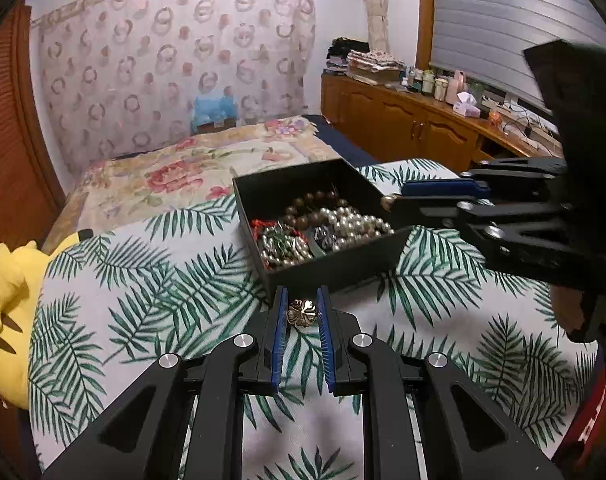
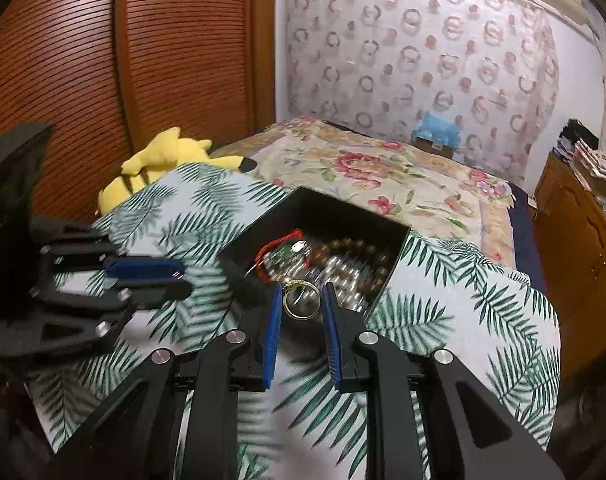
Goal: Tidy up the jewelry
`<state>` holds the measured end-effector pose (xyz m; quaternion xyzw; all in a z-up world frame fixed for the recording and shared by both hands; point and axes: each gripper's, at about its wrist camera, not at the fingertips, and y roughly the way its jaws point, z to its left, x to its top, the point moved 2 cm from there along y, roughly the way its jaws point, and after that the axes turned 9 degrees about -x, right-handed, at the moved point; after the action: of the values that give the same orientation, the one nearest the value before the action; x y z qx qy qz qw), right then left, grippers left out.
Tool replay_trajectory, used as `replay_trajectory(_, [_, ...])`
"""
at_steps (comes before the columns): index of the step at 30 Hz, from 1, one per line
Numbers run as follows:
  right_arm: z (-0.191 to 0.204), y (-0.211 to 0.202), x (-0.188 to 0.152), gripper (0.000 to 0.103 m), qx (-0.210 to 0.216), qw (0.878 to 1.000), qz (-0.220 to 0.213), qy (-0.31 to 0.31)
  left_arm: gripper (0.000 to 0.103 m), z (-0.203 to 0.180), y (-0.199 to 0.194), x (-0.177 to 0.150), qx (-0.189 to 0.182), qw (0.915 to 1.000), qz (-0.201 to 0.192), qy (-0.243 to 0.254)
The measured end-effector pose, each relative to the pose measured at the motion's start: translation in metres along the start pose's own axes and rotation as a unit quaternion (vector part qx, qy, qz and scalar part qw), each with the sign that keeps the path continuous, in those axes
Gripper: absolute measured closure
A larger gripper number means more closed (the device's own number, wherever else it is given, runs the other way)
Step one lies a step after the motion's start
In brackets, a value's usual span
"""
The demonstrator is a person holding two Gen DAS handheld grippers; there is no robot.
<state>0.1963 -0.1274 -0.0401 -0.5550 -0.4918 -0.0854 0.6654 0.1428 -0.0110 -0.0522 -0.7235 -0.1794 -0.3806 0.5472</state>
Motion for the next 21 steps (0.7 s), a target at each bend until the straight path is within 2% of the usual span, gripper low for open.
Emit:
replay_trajectory(10, [-0.020, 0.034, 0.021, 0.079, 0.008, 0.999, 0.004, 0.044, 0.089, 0.007, 0.005, 0.017, 0.005, 1.0000, -0.006, -0.002])
replay_trajectory(12, [-0.021, 0.035, 0.022, 0.073, 0.006, 0.999, 0.004, 0.047, 0.089, 0.008, 0.007, 0.022, 0.006, 0.9999, -0.008, -0.003])
replay_trajectory(21, [-0.028, 0.024, 0.010, 0.072, -0.009, 0.999, -0.004, 0.050, 0.089, 0.012, 0.022, 0.043, 0.015, 0.9998, -0.014, -0.007])
